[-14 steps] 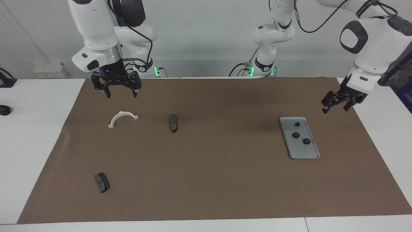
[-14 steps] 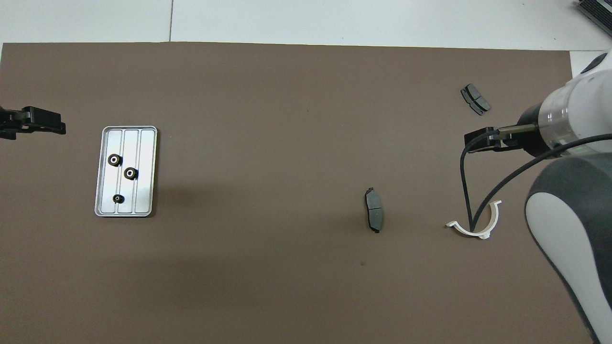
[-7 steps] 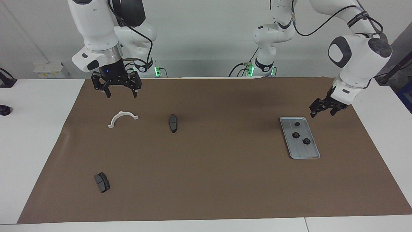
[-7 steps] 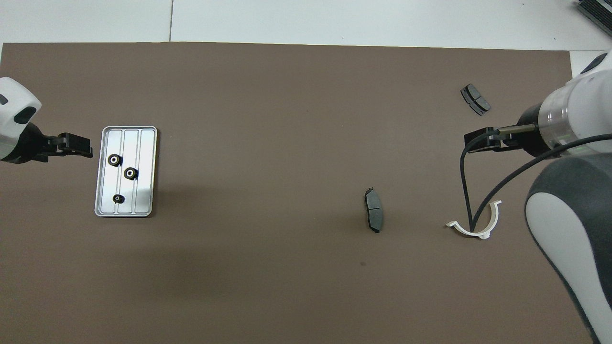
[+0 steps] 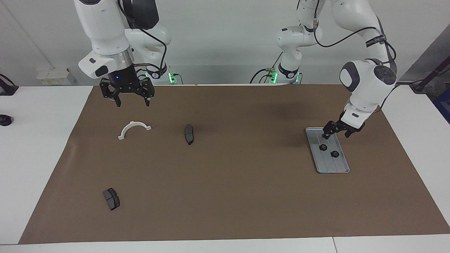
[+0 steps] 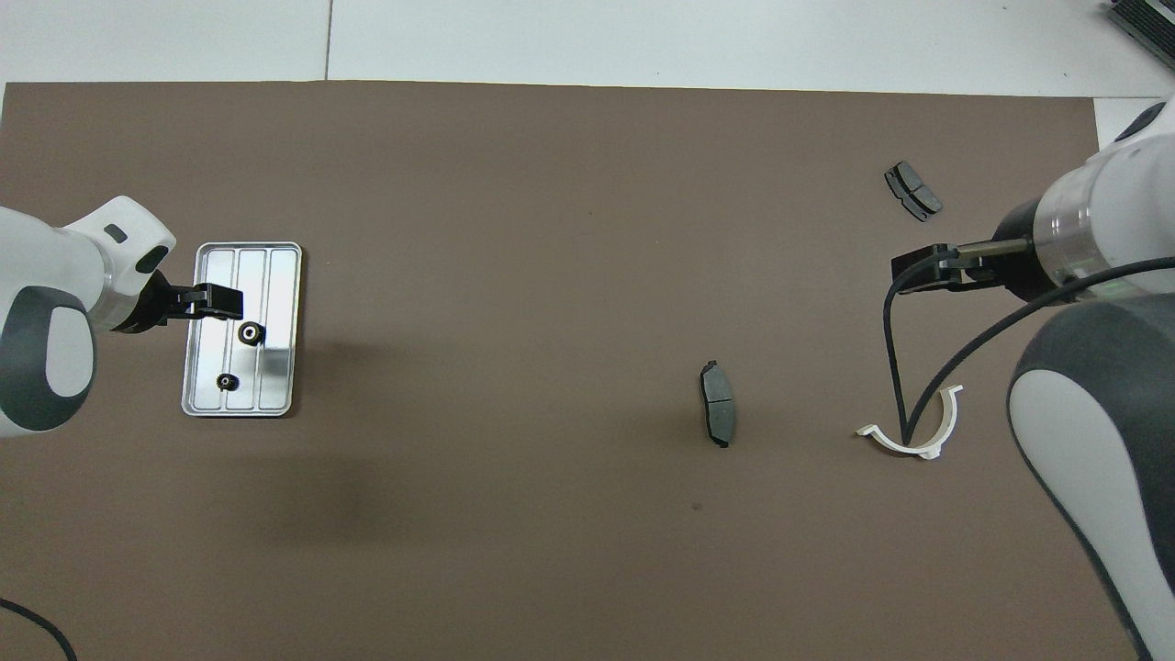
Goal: Place bearing gear from tray to pile
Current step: 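Close the left gripper on the black gear and lift it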
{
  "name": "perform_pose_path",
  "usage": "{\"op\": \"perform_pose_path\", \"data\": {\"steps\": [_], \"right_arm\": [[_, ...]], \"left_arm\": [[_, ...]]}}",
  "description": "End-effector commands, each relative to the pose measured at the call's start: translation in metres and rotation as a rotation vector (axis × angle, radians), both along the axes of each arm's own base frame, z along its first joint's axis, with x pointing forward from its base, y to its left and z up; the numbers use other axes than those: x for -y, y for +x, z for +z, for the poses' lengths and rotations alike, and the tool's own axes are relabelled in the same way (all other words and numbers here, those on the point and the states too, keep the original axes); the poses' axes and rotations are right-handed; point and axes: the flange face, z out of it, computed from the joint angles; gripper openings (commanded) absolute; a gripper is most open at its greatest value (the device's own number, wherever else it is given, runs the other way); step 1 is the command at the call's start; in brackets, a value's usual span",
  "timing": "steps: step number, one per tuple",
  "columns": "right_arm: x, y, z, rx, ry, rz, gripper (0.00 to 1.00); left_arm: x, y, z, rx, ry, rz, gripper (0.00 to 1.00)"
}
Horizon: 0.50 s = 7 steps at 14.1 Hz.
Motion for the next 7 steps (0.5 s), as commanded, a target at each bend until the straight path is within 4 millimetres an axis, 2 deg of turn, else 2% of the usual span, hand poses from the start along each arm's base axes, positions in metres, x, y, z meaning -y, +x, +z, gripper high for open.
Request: {"op": "perform_pose_path", "data": {"steps": [1,4,7], "right_arm": [[0.008,-0.005,0.003,-0.012,0.02,0.006,1.0],[0.008,-0.005,0.002,-0.013,0.02,0.006,1.0],[0.008,-0.004,0.002,-0.012,0.02,0.006,1.0]], "left_arm": [[0.007,0.006,-0.034,-0.004,-0.009,0.01,0.98],[0.018,0.011,-0.069,-0.02,-0.012,0.01,0.86],[0.017,0.009,-0.08,-0.04,-0.012,0.021,0.79]]}}
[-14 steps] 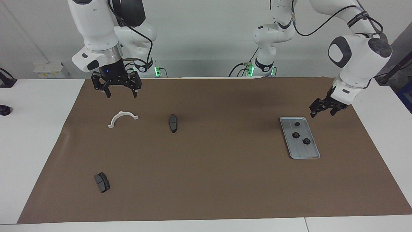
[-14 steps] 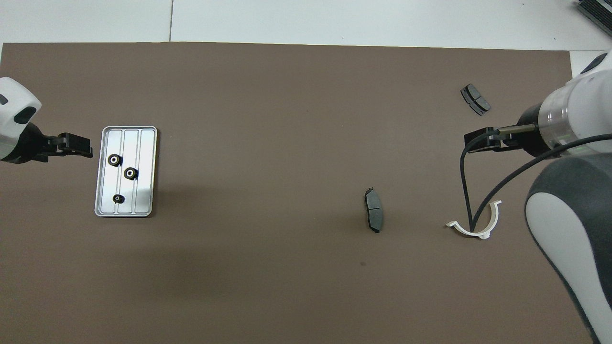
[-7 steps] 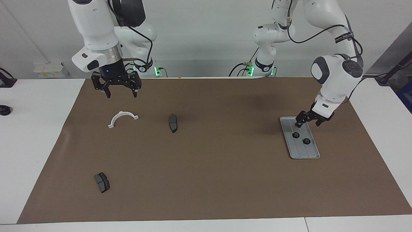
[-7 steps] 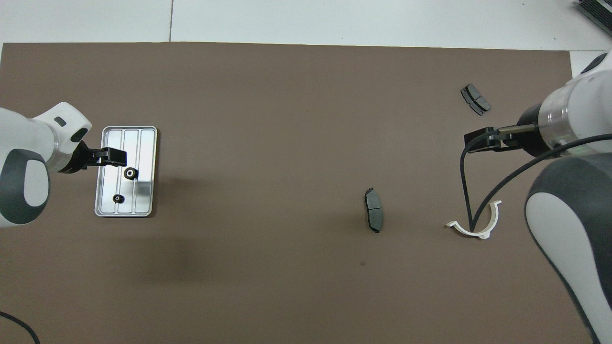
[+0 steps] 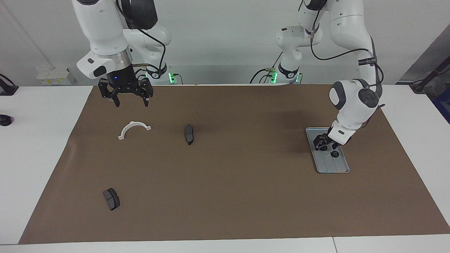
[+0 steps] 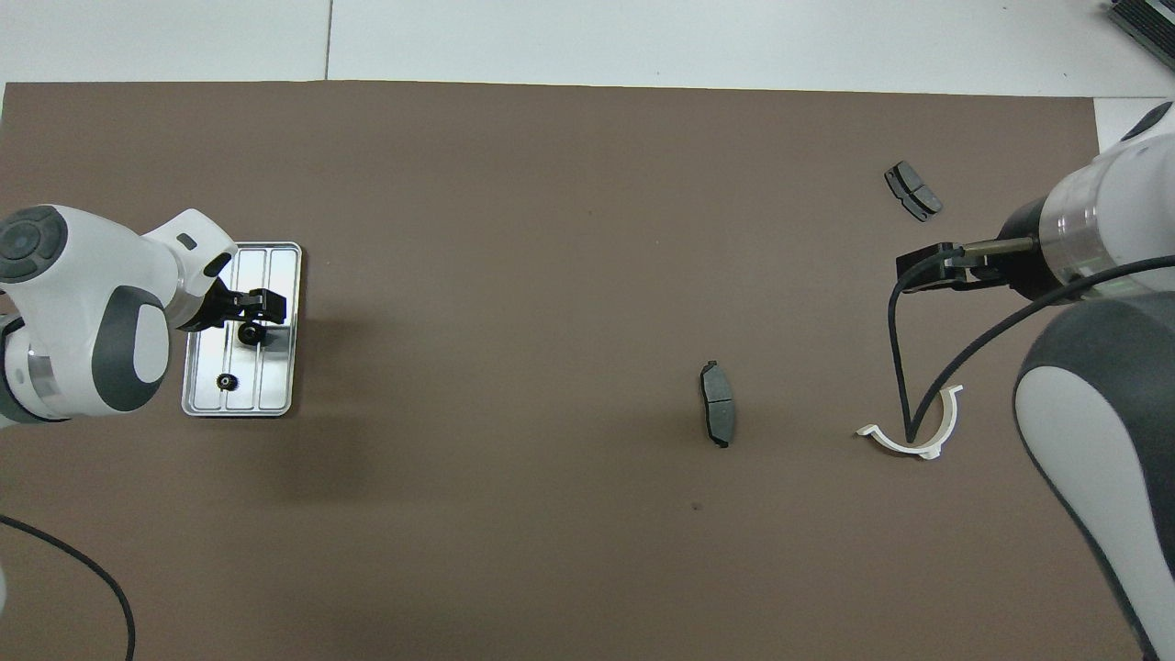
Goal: Place bearing gear from tray to pile
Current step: 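Close the left gripper on the black gear and lift it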
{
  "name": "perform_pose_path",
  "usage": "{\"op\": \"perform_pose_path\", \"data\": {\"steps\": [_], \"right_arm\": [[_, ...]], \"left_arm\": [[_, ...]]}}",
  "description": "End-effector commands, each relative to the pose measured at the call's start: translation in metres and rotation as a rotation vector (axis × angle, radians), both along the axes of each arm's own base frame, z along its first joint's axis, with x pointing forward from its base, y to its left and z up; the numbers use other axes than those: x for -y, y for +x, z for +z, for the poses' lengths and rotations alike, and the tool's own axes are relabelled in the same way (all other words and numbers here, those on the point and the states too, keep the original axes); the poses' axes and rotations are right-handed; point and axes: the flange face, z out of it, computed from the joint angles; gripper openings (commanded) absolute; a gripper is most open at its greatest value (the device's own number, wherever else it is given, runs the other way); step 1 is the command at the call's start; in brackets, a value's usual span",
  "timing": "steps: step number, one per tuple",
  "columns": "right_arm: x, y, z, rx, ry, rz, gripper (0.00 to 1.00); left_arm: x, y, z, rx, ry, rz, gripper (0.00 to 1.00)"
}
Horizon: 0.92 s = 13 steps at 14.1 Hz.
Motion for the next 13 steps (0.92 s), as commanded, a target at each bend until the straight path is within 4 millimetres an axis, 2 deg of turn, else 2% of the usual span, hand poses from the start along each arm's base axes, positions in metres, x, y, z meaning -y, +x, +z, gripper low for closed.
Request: {"op": "perform_pose_path", "data": {"steps": [1,6,9,13], "right_arm": [[0.004,-0.005,0.002,-0.012,0.02,0.013,1.0],[0.004,-0.005,0.002,-0.012,0.02,0.015,1.0],[0.004,-0.006,0.002,-0.013,0.02,0.015,1.0],[0.005,-0.006,0.002,-0.013,0.019,0.013,1.0]], "left_arm": [[-0.001,-0.005,-0.001,-0.009,-0.004,0.021,0.78],[-0.008,-0.011,-0.002,-0.06,-0.006,0.038,0.7],[-0.006,-0.016,-0.006,-0.076,-0.003,0.085,0.65],[-0.005,-0.019,-0.008,-0.096,-0.003,0.088,0.48]]}}
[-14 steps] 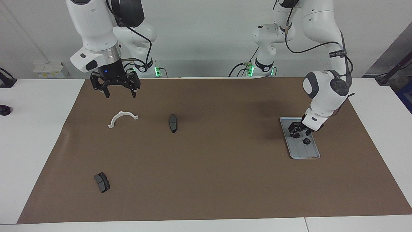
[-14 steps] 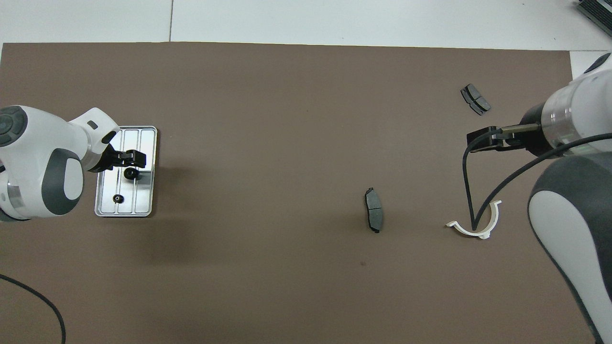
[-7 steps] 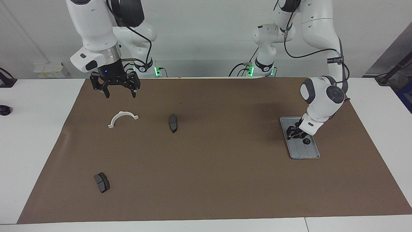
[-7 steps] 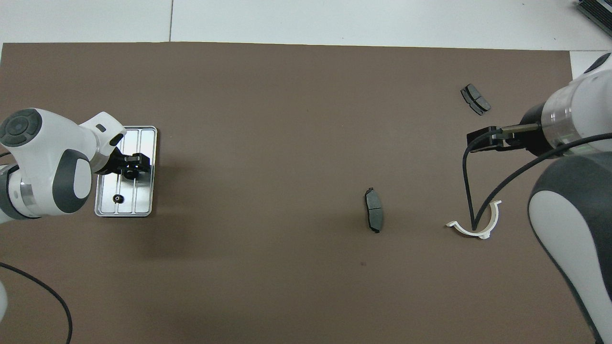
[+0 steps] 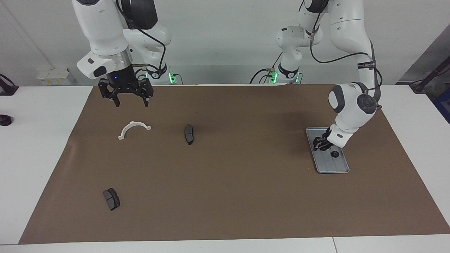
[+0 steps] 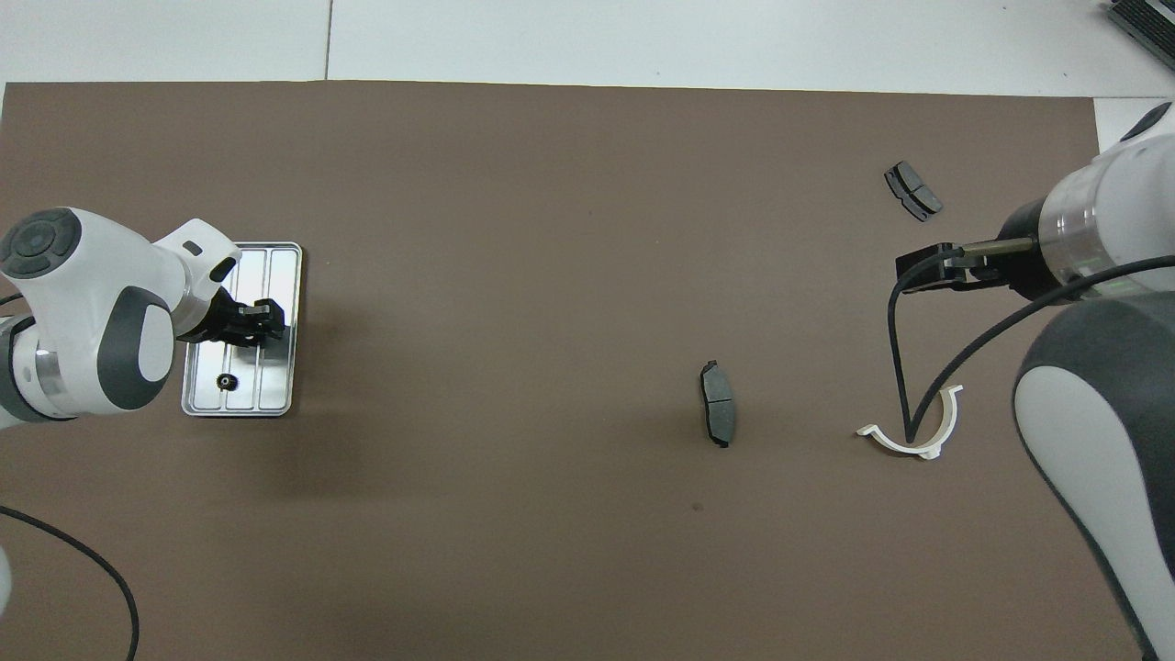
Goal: Place bearing gear from tray to pile
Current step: 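Close the left gripper on the black gear and lift it, then carry the gear to the table center with the left gripper and release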
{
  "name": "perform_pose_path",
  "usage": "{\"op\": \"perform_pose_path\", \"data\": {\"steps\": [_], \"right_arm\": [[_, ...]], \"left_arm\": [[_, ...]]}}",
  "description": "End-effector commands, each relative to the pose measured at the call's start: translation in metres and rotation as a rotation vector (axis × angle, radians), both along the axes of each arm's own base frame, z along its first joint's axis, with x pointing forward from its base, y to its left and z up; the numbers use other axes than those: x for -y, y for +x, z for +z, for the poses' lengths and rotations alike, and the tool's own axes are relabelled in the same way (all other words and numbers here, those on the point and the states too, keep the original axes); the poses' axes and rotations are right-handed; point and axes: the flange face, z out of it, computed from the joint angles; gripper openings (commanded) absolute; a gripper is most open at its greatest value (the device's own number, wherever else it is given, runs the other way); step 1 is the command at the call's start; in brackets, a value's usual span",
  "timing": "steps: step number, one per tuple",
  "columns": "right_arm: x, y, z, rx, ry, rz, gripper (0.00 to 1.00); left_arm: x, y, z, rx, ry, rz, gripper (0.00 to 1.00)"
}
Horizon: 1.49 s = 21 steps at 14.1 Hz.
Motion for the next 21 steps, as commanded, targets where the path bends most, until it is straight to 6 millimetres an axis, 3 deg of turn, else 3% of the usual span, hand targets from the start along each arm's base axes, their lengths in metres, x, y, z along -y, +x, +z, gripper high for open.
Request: {"op": "perform_pose_path", "data": {"steps": [1,7,11,12,14,16,18,20,21], "right_arm": [[0.005,-0.006,0.002,-0.013,0.019,0.013,1.0],[0.004,-0.006,0.003,-0.01,0.02,0.015,1.0],[0.006,-0.005,0.002,-0.01,0.02,0.011,1.0],[0.006,-0.005,0.001,-0.01,0.02,0.011,1.0],[0.006,-0.005,0.002,-0.009,0.02,0.011,1.0],[0.006,-0.005,0.001,-0.01,0.02,0.012,1.0],[0.011,-0.004,0.001,-0.01,0.02,0.003,1.0],[0.017,-0.003,0.001,-0.01,0.02,-0.008,1.0],[0.016,-0.004,0.001,-0.01,0.02,-0.006,1.0]], "left_arm": [[-0.001,-0.012,-0.001,-0.03,-0.005,0.019,0.42],[-0.005,-0.006,0.004,-0.016,-0.004,0.024,0.11],[0.014,0.028,0.037,0.021,-0.05,0.057,0.1],[0.04,0.035,0.046,0.036,-0.063,0.088,0.1],[0.085,0.036,0.047,0.04,-0.063,0.133,0.1],[0.157,0.023,0.047,0.036,-0.056,0.186,0.12],[0.242,-0.004,0.048,0.034,-0.048,0.236,0.14],[0.313,-0.039,0.049,0.028,-0.047,0.202,0.14],[0.337,-0.053,0.047,0.027,-0.043,0.169,0.14]]}}
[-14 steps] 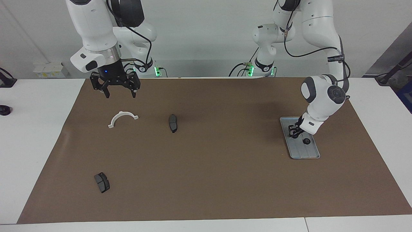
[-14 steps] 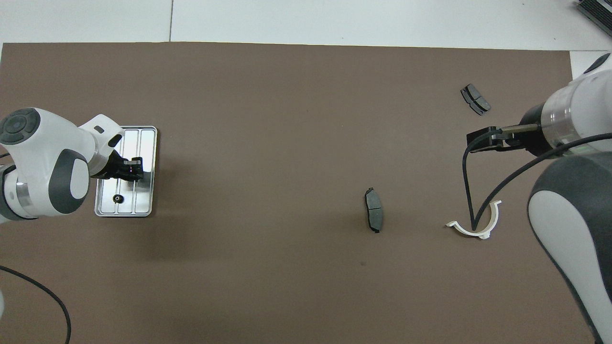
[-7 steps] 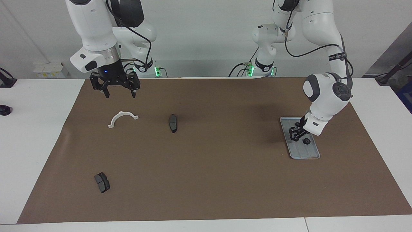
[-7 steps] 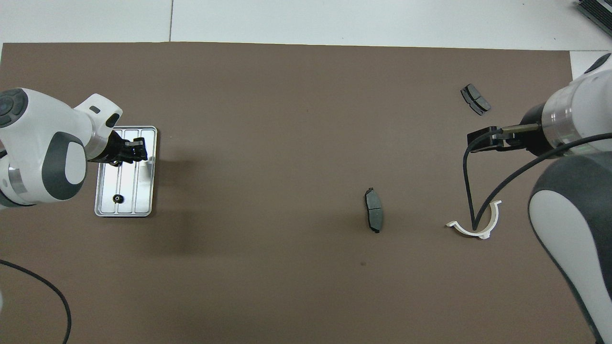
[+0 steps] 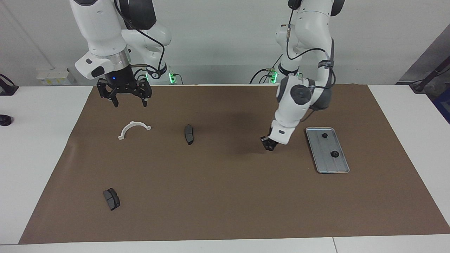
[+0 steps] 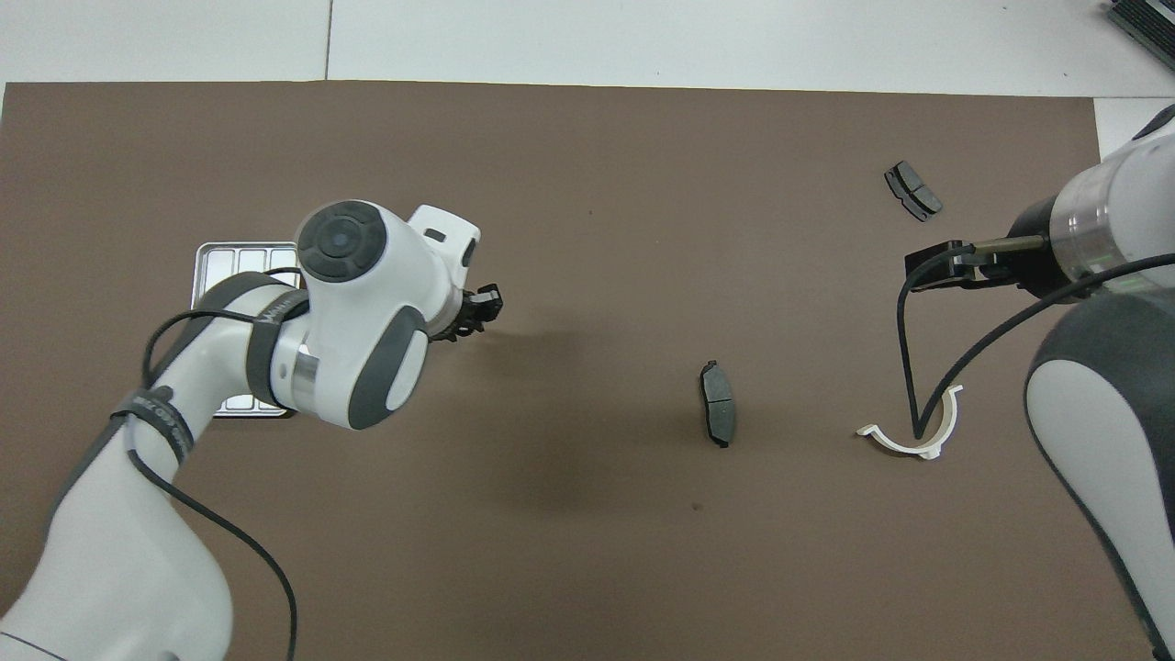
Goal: Place bearing gear from tray to pile
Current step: 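Carry the gear to the table center with the left gripper and release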
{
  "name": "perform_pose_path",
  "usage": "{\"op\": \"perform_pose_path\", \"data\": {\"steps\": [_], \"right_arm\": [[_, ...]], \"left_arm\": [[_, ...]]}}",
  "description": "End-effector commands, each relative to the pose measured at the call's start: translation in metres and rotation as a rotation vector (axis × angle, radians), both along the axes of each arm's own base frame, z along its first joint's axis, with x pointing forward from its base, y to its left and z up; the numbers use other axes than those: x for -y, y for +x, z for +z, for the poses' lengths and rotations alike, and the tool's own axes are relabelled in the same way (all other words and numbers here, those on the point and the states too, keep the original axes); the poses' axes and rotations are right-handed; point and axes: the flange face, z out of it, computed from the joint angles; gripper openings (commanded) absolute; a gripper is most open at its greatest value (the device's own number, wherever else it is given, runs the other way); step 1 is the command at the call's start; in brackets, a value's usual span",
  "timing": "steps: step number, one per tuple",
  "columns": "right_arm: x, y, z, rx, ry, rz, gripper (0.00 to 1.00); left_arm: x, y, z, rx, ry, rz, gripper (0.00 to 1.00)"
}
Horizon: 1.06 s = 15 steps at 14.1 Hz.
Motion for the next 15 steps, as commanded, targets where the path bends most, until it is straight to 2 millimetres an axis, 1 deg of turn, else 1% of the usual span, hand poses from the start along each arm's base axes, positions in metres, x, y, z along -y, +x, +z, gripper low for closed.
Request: {"op": "perform_pose_path", "data": {"steps": [1,2,3,4,5,6,7,8,9,10,11,12,13,14,15], "right_arm": [[0.005,-0.005,0.001,-0.009,0.02,0.013,1.0],[0.005,-0.005,0.001,-0.01,0.022,0.012,1.0],[0.005,-0.005,0.002,-0.01,0.022,0.015,1.0],[0.005,-0.005,0.002,-0.008,0.022,0.013,1.0],[0.004,-0.005,0.002,-0.008,0.022,0.015,1.0],[0.004,-0.005,0.002,-0.007,0.022,0.016,1.0],[0.005,-0.005,0.002,-0.004,0.022,0.015,1.0],[0.004,-0.004,0.002,-0.001,0.023,0.014,1.0],[0.004,-0.004,0.0,-0.004,0.022,0.018,1.0],[-0.001,-0.006,-0.002,-0.005,0.021,0.024,1.0],[-0.005,-0.004,-0.004,0.011,0.025,0.033,1.0],[-0.011,-0.006,-0.011,0.008,0.026,0.039,1.0],[-0.021,-0.007,-0.015,0.01,0.037,0.049,1.0],[-0.035,-0.007,-0.019,0.021,0.044,0.069,1.0],[-0.044,-0.006,-0.027,0.025,0.045,0.083,1.0]], "left_arm": [[0.055,-0.028,-0.004,0.014,0.019,-0.066,0.14],[0.072,-0.04,-0.011,0.021,0.025,-0.09,0.14],[0.086,-0.047,-0.014,0.042,0.015,-0.094,0.14],[0.093,-0.052,-0.02,0.048,0.01,-0.105,0.25],[0.097,-0.055,-0.024,0.057,0.006,-0.114,0.48],[0.098,-0.057,-0.028,0.067,0.002,-0.118,0.67],[0.098,-0.057,-0.031,0.085,-0.01,-0.118,0.77],[0.097,-0.058,-0.031,0.088,-0.011,-0.119,0.79],[0.096,-0.056,-0.03,0.088,-0.011,-0.118,0.87],[0.09,-0.049,-0.026,0.084,0.001,-0.115,0.91],[0.085,-0.037,-0.014,0.094,0.022,-0.126,0.91],[0.06,-0.011,-0.006,0.092,0.035,-0.086,0.91],[0.038,0.005,0.002,0.093,0.036,-0.054,0.9],[0.016,0.017,0.009,0.09,0.041,-0.031,0.89],[-0.011,0.029,0.022,0.092,0.042,-0.029,0.88]]}}
